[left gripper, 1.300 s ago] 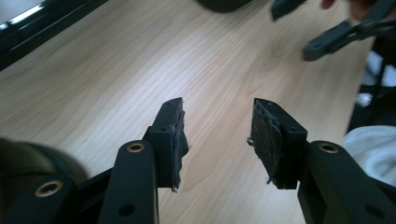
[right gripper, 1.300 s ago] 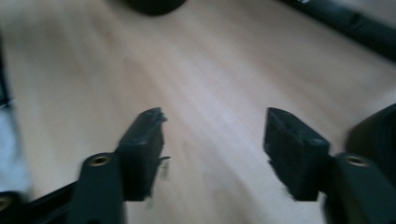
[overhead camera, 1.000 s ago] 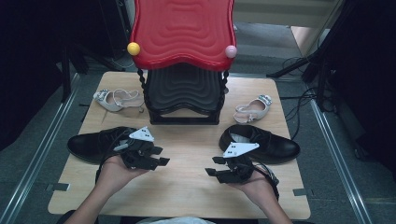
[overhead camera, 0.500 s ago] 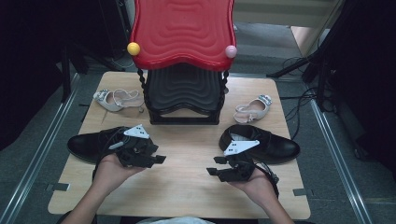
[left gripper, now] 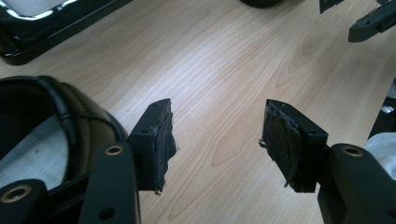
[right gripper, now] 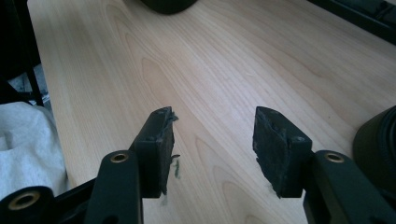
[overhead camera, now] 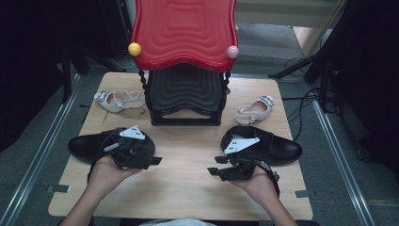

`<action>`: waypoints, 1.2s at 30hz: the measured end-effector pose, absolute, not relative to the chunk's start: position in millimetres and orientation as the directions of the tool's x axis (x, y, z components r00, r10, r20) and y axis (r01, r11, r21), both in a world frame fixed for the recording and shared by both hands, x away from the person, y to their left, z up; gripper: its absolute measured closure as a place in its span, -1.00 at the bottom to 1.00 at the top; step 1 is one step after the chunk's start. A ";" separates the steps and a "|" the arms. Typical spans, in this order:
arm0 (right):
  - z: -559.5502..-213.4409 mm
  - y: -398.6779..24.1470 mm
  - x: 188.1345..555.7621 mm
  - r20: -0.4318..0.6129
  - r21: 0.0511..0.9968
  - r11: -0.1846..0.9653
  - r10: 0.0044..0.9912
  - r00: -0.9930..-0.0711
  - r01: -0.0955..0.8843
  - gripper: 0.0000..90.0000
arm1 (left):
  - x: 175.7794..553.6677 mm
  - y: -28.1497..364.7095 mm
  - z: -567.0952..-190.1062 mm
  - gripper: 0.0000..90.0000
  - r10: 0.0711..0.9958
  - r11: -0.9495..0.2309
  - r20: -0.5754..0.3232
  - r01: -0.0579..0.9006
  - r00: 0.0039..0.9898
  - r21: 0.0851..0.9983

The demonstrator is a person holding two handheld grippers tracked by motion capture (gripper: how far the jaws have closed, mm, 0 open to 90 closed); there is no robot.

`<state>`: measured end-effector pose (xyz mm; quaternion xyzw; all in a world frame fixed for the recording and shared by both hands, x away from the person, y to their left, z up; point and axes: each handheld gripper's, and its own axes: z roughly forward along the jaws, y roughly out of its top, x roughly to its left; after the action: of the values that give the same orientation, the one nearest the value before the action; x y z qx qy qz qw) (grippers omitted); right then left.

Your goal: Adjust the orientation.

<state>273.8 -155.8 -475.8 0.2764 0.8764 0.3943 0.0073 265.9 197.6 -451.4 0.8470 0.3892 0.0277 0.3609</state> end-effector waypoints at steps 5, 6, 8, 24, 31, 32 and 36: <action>-476.4 -151.9 277.1 0.199 0.692 0.550 0.478 -0.856 0.468 0.08 | 264.1 211.8 -445.9 -0.01 0.705 -0.412 -0.238 0.658 0.669 0.630; -476.6 -150.8 277.2 0.199 0.689 0.553 0.476 -0.857 0.468 0.08 | 263.9 215.3 -445.0 -0.01 0.710 -0.404 -0.242 0.664 0.661 0.629; -477.3 -147.4 277.9 0.193 0.688 0.564 0.465 -0.864 0.457 0.07 | 263.3 221.5 -443.5 -0.01 0.728 -0.393 -0.238 0.676 0.643 0.624; -479.2 -139.8 281.7 0.186 0.679 0.580 0.458 -0.869 0.451 0.03 | 288.7 231.3 -435.3 0.02 0.780 -0.385 -0.235 0.741 0.579 0.550; -480.0 -141.0 283.4 0.189 0.676 0.577 0.467 -0.864 0.459 0.03 | 315.9 221.5 -450.4 0.03 0.787 -0.408 -0.246 0.777 0.565 0.479; -480.1 -141.2 283.6 0.188 0.676 0.576 0.468 -0.864 0.459 0.03 | 319.6 218.6 -452.5 0.04 0.790 -0.418 -0.231 0.774 0.568 0.475; -480.9 -141.9 285.2 0.189 0.675 0.575 0.472 -0.861 0.463 0.02 | 329.3 213.4 -459.5 0.13 0.795 -0.416 -0.238 0.787 0.558 0.455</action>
<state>285.2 -141.9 -480.9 0.2637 0.8873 0.3784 0.0061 329.3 213.4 -459.5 0.8415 0.4701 0.0076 0.2663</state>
